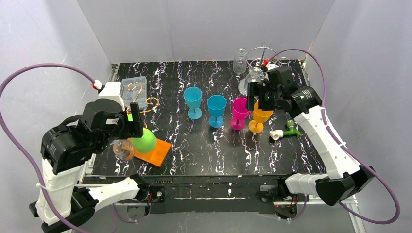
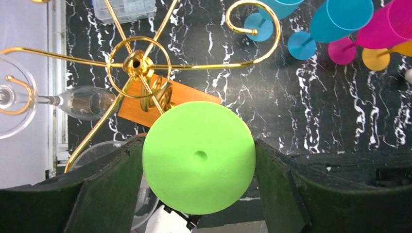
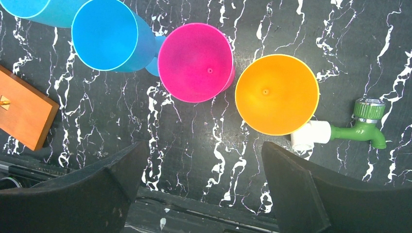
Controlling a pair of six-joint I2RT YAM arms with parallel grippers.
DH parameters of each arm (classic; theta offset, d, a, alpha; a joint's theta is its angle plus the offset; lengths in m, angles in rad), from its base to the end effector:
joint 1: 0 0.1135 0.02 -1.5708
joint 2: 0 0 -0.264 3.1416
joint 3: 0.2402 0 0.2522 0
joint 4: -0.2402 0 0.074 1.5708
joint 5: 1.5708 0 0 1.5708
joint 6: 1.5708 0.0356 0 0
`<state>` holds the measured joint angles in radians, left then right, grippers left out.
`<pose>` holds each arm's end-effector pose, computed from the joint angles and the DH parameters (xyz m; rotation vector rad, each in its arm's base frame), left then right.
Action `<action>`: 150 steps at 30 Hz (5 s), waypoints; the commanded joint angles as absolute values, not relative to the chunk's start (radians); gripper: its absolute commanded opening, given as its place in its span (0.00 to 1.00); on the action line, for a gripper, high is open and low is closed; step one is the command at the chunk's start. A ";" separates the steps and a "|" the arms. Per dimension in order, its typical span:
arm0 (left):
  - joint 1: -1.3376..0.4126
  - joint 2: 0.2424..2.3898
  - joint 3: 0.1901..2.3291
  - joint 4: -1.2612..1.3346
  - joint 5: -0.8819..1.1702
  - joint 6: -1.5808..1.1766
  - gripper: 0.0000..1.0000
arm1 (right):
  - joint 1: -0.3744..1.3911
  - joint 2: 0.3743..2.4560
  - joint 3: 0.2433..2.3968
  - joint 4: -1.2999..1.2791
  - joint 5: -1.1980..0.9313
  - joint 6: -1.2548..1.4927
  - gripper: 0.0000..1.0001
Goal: Take the wine glass off the wine glass rack
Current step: Pick up the wine glass from the wine rack, then place the wine glass at the center of the board.
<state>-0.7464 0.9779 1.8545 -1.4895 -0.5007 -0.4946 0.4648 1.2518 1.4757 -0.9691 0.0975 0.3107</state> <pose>0.0624 -0.0344 0.4986 -0.0129 2.1058 -0.1960 0.2189 0.1059 0.4029 -0.1296 2.3246 0.2803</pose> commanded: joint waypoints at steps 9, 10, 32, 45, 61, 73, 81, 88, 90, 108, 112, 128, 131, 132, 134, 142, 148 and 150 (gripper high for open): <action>-0.749 1.088 1.891 -1.635 -0.650 -0.489 0.57 | 0.463 1.236 1.493 -0.953 0.101 0.310 0.98; -0.750 1.093 1.891 -1.623 -0.652 -0.485 0.57 | 0.463 1.235 1.494 -0.952 0.102 0.310 0.98; -0.749 1.188 1.956 -1.523 -0.483 -0.434 0.56 | 0.463 1.202 1.492 -0.899 0.007 0.325 0.98; -0.749 1.268 2.062 -1.425 -0.239 -0.442 0.56 | 0.462 1.143 1.369 -0.635 -0.296 0.499 0.98; -0.711 1.434 2.316 -1.189 -0.188 -0.515 0.57 | 0.465 1.022 0.950 0.223 -0.520 1.177 0.98; -0.517 1.459 2.277 -1.017 0.118 -0.645 0.57 | 0.477 1.131 0.859 0.639 -0.505 1.437 0.98; -0.438 1.461 2.219 -0.934 0.239 -0.705 0.56 | 0.495 1.213 0.887 0.802 -0.505 1.552 0.94; -0.384 1.436 2.114 -0.825 0.365 -0.768 0.57 | 0.498 1.234 0.895 0.927 -0.486 1.648 0.77; -0.371 1.423 2.068 -0.771 0.402 -0.797 0.57 | 0.499 1.239 0.897 0.949 -0.482 1.665 0.69; -0.352 1.327 1.829 -0.535 0.559 -0.904 0.98 | 0.488 1.099 1.031 0.491 -0.383 1.422 0.01; -0.351 1.280 1.785 -0.603 0.552 -0.828 0.98 | 0.480 1.033 1.198 0.001 -0.265 1.115 0.01; -0.485 1.215 1.909 -1.002 0.346 -0.444 0.99 | 0.470 1.101 1.581 -1.033 0.807 0.564 0.01; -0.497 1.212 1.918 -1.017 0.337 -0.416 0.99 | 0.341 1.137 1.510 -0.945 0.689 0.503 0.01; -0.501 1.211 1.922 -1.021 0.330 -0.410 0.99 | 0.279 1.151 1.495 -0.918 0.618 0.484 0.01; -0.510 1.200 1.914 -1.026 0.323 -0.402 0.99 | 0.092 1.224 1.458 -0.860 0.342 0.458 0.01; -0.511 1.165 1.886 -1.033 0.279 -0.380 0.99 | 0.009 1.382 1.336 -0.733 0.080 0.468 0.01; -0.511 1.154 1.870 -1.033 0.264 -0.377 0.99 | 0.009 1.423 1.284 -0.712 0.047 0.470 0.01; -0.511 1.156 1.867 -1.032 0.262 -0.377 0.99 | 0.009 1.431 1.274 -0.723 0.047 0.462 0.01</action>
